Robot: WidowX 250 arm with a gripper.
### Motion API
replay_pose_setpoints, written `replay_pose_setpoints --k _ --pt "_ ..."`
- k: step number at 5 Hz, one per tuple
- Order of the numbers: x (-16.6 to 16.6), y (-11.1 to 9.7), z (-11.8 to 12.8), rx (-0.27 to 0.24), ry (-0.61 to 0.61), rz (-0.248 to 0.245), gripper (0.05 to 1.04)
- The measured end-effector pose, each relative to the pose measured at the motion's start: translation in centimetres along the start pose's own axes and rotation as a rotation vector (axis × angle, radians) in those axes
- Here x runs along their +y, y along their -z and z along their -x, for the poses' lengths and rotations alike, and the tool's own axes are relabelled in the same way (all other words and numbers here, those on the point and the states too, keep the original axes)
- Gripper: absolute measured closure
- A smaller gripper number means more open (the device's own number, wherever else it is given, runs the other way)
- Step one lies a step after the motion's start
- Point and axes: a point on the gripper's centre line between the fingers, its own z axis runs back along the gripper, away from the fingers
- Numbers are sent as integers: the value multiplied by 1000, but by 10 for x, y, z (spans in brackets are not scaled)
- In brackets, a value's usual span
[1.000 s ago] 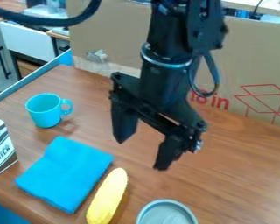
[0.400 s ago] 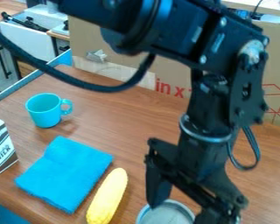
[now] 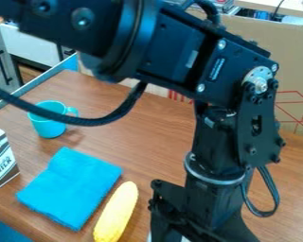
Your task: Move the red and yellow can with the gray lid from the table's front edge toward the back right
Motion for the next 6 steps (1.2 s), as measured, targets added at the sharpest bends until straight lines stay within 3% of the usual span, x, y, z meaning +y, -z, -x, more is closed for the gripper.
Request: replay_pose_setpoints --k 1,3,5,6 --pt "-1 10 16 67 -58 15 85" --pt "8 31 43 210 -97 -6 85" --pt "30 44 26 172 -77 -59 85" --pt "42 48 2 158 -51 -86 85"
